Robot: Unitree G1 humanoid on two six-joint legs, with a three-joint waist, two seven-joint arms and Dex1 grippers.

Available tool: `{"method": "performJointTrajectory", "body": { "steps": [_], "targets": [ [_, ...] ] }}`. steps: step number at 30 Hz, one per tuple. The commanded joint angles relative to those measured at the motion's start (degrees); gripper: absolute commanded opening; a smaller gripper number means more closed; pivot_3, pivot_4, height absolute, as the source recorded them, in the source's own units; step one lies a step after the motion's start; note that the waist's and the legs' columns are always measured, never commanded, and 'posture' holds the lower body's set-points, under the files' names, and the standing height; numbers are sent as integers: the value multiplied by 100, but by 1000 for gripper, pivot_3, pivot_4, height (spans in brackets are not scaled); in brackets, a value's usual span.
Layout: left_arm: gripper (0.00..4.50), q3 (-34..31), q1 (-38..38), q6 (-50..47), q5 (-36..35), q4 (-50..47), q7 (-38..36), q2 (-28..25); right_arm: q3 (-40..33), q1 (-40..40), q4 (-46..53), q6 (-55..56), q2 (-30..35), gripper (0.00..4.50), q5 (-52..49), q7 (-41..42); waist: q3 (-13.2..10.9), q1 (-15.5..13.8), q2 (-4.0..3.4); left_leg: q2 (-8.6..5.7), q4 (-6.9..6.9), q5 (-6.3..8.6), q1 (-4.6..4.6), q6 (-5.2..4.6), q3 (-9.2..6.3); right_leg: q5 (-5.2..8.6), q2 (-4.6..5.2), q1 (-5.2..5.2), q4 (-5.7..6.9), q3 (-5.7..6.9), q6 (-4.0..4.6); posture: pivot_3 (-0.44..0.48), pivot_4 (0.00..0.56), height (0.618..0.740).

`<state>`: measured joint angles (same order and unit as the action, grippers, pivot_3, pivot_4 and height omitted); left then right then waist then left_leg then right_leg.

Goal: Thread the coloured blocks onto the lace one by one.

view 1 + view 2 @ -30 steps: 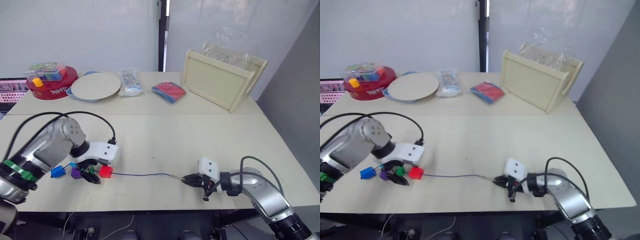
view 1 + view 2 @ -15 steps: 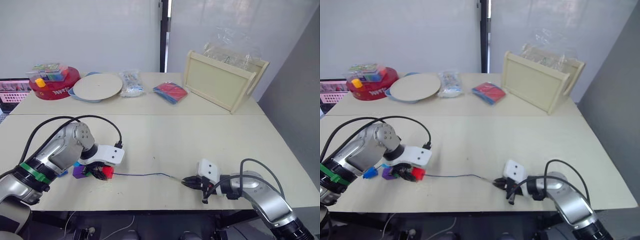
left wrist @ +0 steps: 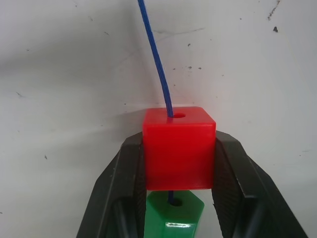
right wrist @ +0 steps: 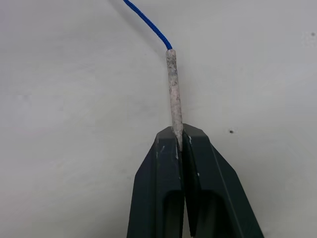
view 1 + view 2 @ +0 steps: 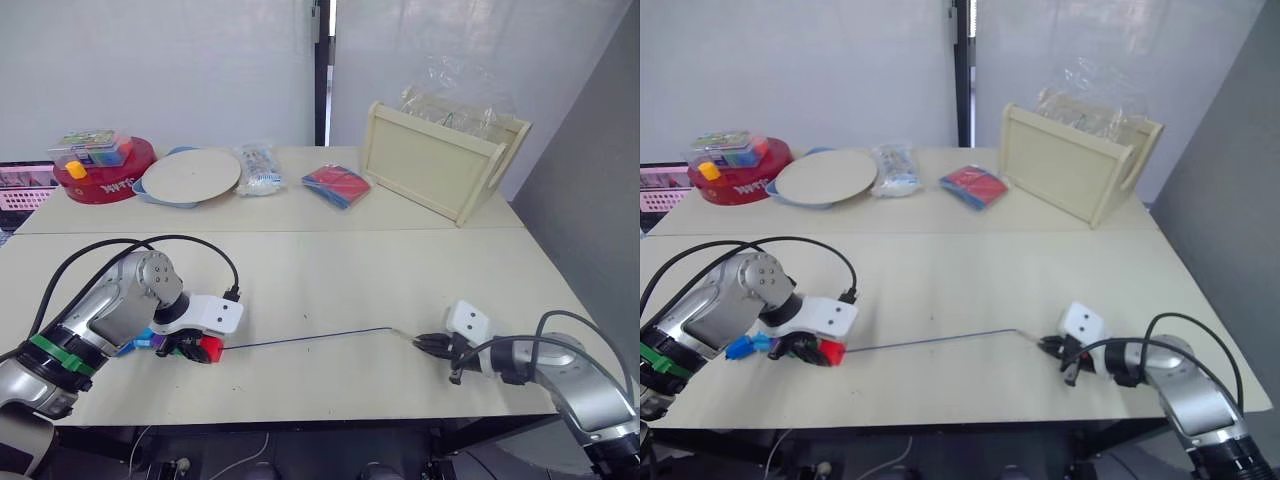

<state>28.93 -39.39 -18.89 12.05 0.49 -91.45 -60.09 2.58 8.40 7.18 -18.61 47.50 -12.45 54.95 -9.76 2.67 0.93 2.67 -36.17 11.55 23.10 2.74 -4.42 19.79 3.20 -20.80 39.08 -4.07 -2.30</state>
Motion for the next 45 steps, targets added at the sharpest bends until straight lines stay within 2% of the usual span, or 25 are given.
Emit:
{"method": "performJointTrajectory", "body": {
  "steps": [1,6,14,18,26,31,32,33,36,40,41,44,45],
  "targets": [
    [1196,160,303,-53,139,93,-105,-158,-199,-103,-475,137,256,0,288,-79,1,0,-1,0,0,0,-2,0,0,0,1,4,-1,0,0,0,150,740],
    [1196,59,369,101,311,277,-66,-172,-381,-73,-871,302,500,0,357,-138,1,-2,-2,0,2,4,-31,-8,0,0,0,38,-11,0,0,0,150,740],
    [1196,8,225,516,561,981,175,-180,-307,-192,-675,253,451,0,385,-187,12,6,-20,1,8,6,-50,-10,1,1,-1,55,-12,-1,0,0,150,740],
    [1196,-89,231,563,477,1017,156,-171,-265,-250,-484,165,402,0,318,-145,13,9,-23,1,13,6,-67,-10,2,2,-2,64,-9,-3,1,0,150,740],
    [1196,-364,458,684,293,778,359,14,263,-246,29,-475,22,0,316,-140,22,31,-20,7,18,6,-78,-9,4,3,-7,71,-7,-6,3,0,150,740],
    [1196,-590,672,666,164,628,457,78,721,-213,-321,-650,-326,0,681,-307,67,54,12,14,28,7,-104,-11,4,5,-13,87,-6,-7,6,0,150,740],
    [1996,-675,706,675,137,605,552,111,744,-192,-439,-574,-389,507,767,-363,71,56,17,15,30,8,-113,-14,4,6,-14,95,-7,-6,7,0,150,740],
    [2245,-731,738,696,121,586,574,108,755,-173,-539,-516,-443,671,826,-394,73,56,20,16,30,10,-122,-16,4,7,-14,108,-9,-5,9,0,150,740],
    [3213,-862,809,828,67,552,573,82,718,-161,-654,-407,-506,1621,898,-379,86,57,50,17,39,16,-177,-23,4,13,-14,162,-23,-2,12,0,150,740],
    [4421,-1356,805,927,-183,457,699,-72,484,-110,-432,-421,-402,2875,743,-225,95,65,83,20,43,22,-183,-29,4,21,-15,166,-25,1,21,0,150,740],
    [4500,-1586,832,824,-372,346,685,-146,331,-111,-251,-440,-350,3398,632,-198,93,66,86,21,43,23,-173,-30,3,25,-15,159,-25,2,21,0,150,740],
    [4500,-2242,946,483,-987,46,659,-285,-105,-213,272,-570,-286,4323,220,-125,84,40,94,22,41,24,-124,-32,-2,28,-15,121,-25,9,21,0,150,740],
    [4500,-2589,1020,271,-1319,-37,627,-321,-292,-271,487,-643,-309,4451,19,-120,82,21,90,22,37,24,-83,-32,-3,27,-14,81,-18,9,21,0,150,740]
  ]
}}
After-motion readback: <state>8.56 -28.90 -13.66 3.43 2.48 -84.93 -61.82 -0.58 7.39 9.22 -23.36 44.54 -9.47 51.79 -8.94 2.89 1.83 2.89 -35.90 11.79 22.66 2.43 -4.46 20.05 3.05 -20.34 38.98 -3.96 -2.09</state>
